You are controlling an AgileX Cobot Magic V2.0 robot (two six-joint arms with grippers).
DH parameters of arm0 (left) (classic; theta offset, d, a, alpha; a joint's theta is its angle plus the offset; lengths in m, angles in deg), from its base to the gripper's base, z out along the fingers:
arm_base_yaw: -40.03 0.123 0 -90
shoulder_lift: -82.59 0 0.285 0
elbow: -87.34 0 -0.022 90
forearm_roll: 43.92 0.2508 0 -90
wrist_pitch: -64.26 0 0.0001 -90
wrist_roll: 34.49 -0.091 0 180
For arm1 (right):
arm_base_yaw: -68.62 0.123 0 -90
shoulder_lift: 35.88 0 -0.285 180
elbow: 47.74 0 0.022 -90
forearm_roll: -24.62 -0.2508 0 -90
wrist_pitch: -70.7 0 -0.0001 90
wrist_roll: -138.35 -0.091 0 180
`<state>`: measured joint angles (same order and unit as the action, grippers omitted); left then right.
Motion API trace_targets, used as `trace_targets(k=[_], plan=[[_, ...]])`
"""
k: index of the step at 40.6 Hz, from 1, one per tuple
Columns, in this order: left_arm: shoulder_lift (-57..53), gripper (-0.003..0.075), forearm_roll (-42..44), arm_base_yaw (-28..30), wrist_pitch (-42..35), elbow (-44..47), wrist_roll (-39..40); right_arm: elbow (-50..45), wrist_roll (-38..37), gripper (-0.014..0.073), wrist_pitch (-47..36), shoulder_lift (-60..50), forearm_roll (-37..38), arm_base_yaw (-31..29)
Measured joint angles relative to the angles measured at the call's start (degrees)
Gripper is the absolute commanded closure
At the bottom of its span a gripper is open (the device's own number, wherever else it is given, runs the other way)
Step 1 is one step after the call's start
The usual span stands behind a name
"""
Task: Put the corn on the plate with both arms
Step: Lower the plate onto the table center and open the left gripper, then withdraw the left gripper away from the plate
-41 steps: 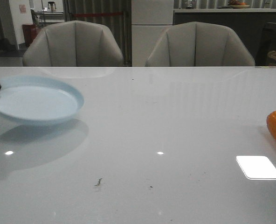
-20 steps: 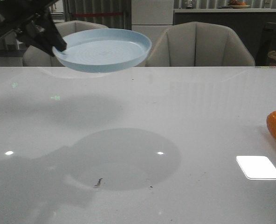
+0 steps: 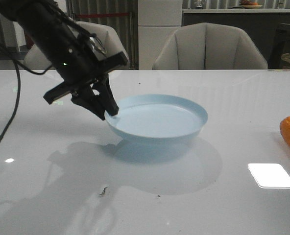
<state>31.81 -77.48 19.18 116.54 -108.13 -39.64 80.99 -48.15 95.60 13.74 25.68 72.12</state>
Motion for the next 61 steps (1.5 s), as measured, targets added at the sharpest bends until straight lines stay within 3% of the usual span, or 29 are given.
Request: trace_targets(k=[11, 22, 30, 38, 46, 53, 61], plan=[[2.35, 0.0588, 1.11, -1.84, -1.28, 0.00, -2.51, 0.00, 0.00, 0.0105, 0.00, 0.00, 0.00, 0.00], [2.44, 0.0377, 7.50, -1.84, -1.69, -0.34, -3.05, 0.00, 0.00, 0.0105, 0.00, 0.00, 0.00, 0.00], [2.58, 0.0374, 8.54, -1.84, 0.77, -5.10, -3.05, 0.00, 0.00, 0.0105, 0.00, 0.00, 0.00, 0.00], [1.03, 0.0374, 10.81, -1.84, 2.90, -17.41, -3.05, 0.00, 0.00, 0.0105, 0.00, 0.00, 0.00, 0.00], [-5.34, 0.0377, 21.20, -1.84, 2.90, -28.22, -4.51, 0.00, 0.00, 0.0105, 0.00, 0.00, 0.00, 0.00], [-12.21, 0.0377, 30.59, -1.08, 3.18, -29.85, -5.11, 0.00, 0.00, 0.0105, 0.00, 0.00, 0.00, 0.00], [-18.03, 0.0377, 35.54, 1.75, 1.79, -27.08, -5.11, 0.00, 0.00, 0.0105, 0.08, 0.00, 0.00, 0.00]])
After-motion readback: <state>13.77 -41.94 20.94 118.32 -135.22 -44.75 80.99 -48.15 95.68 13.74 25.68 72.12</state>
